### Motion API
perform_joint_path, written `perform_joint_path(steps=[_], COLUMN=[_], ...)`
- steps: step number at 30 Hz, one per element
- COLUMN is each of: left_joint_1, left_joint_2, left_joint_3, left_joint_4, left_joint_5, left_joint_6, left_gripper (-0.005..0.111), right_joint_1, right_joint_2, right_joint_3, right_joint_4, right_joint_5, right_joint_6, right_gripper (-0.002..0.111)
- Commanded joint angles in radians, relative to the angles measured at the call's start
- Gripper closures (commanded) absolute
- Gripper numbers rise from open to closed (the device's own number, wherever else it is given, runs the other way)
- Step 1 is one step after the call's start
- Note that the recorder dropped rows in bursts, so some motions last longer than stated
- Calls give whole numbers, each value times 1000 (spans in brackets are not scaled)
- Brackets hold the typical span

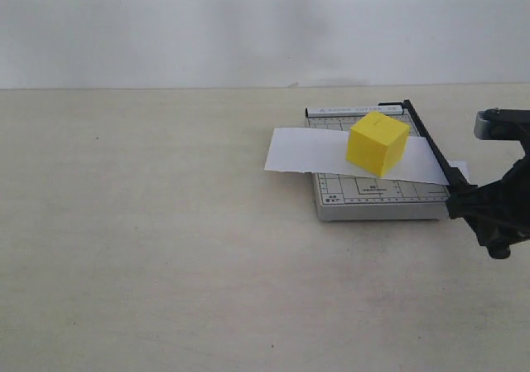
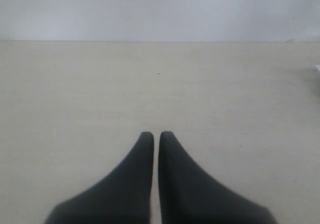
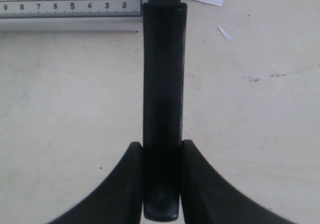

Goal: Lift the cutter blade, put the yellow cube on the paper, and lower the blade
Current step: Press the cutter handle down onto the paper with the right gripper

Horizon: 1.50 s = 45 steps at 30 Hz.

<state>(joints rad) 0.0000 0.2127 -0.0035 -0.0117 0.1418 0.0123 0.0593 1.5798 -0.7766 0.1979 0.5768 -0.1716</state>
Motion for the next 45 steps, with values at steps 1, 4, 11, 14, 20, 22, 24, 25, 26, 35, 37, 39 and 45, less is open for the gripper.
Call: perform_joint_path(steps=[1, 4, 11, 14, 20, 22, 24, 25, 26, 35, 37, 39, 45], left_joint_1=[1, 1, 1, 1, 1, 1, 1, 1, 1, 1, 1, 1, 1], left_joint_2=[-3, -3, -3, -3, -3, -3, -3, -3, -3, -3, -3, -3, -3], left_joint_3=[3, 3, 3, 3, 3, 3, 3, 3, 3, 3, 3, 3, 3], left_joint_4=[-10, -10, -10, -10, -10, -10, -10, -10, -10, -10, -10, -10, -10], left_joint_5=[-2, -2, -7, -7, -7, -7, -7, -7, -7, -7, -7, -7, -7], left_joint_6=[6, 6, 6, 6, 6, 6, 6, 6, 6, 6, 6, 6, 6], left_gripper=[102, 102, 102, 102, 102, 102, 102, 102, 102, 102, 102, 102, 102], right_joint_1=[10, 10, 10, 10, 10, 10, 10, 10, 10, 10, 10, 10, 10], right_joint_2=[20, 24, 28, 28, 28, 28, 28, 28, 28, 28, 24, 15, -60], right_joint_3=[21, 21, 21, 21, 21, 21, 21, 21, 21, 21, 19, 10, -75], right_joint_4=[59, 59, 59, 59, 59, 59, 59, 59, 59, 59, 57, 44, -40], right_joint_5=[47, 44, 37, 33, 33, 33, 33, 33, 33, 32, 35, 50, 144], right_joint_6=[-22, -26, -26, -26, -22, -22, -22, -22, -22, -22, -22, -22, 21], right_gripper=[109, 109, 109, 109, 100, 92, 79, 74, 69, 60, 60, 60, 60])
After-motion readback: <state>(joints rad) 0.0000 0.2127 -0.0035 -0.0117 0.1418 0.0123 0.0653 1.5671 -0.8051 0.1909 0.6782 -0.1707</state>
